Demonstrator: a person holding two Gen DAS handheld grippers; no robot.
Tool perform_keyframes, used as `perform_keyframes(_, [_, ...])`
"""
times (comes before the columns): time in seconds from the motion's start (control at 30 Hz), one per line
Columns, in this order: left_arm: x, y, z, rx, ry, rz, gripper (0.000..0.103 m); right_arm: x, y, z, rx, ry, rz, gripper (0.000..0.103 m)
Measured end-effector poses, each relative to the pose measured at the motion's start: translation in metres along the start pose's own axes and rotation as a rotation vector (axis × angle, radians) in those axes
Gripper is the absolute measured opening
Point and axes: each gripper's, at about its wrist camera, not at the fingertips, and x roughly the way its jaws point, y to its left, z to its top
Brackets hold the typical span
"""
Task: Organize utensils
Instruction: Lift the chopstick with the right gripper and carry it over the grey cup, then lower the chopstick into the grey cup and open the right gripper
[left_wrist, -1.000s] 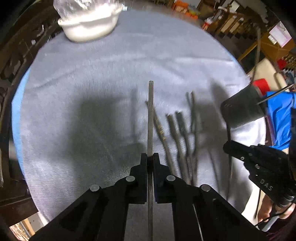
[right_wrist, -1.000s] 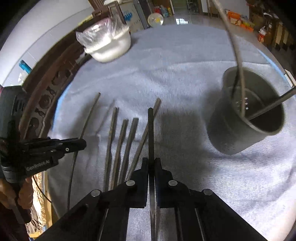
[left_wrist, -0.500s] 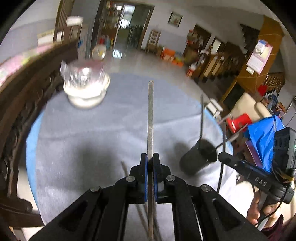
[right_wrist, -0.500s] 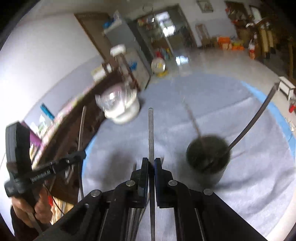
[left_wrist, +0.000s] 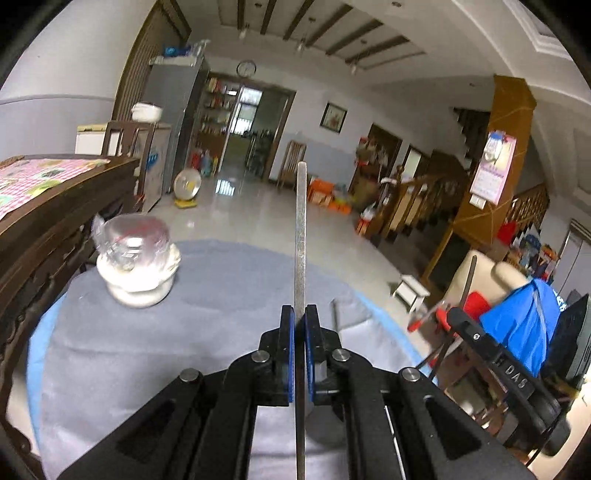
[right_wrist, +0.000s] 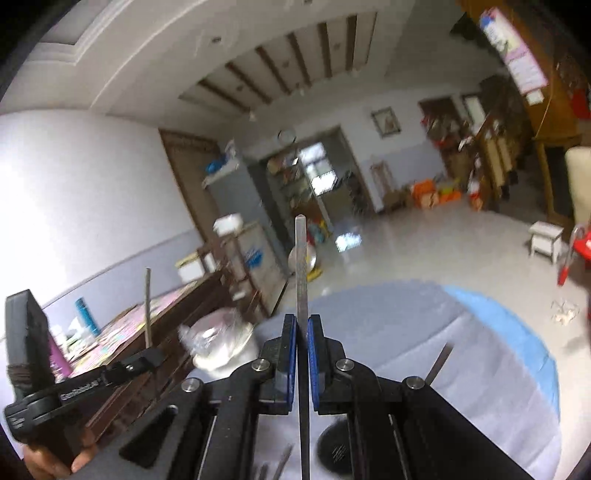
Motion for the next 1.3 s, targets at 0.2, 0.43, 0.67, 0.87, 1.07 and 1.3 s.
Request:
perform_keyframes(0.2, [0.026, -0.025, 0.010, -0.028, -0.102, -0.047, 0.005, 0.002, -0.005, 0.014, -0.039, -0.130, -0.047, 0.007])
perform_keyframes(0.43, [0.076, -0.045, -0.001, -0.047, -0.114, -0.058, 0.005, 0.030, -0.014, 0.009, -0.055, -0.111, -0.082, 0.007])
perform_keyframes(0.67, [0.113, -0.041, -0.032, -0.045, -0.092, -0.029, 0.005, 0.031, -0.034, -0.011, -0.024, -0.049, -0.086, 0.007])
perform_keyframes(0.87, [0.116, -0.043, -0.048, 0.001, -0.060, -0.033, 0.005, 0.021, -0.039, -0.021, 0.007, -0.013, -0.072, 0.007])
perform_keyframes(1.07, [0.096, -0.038, -0.068, 0.021, 0.002, -0.042, 0.005, 0.010, -0.048, -0.025, 0.050, 0.047, -0.050, 0.011])
perform_keyframes(1.3, [0.065, -0.040, -0.085, 0.054, 0.075, -0.078, 0.011, -0.008, -0.050, -0.037, 0.099, 0.135, -0.012, 0.012])
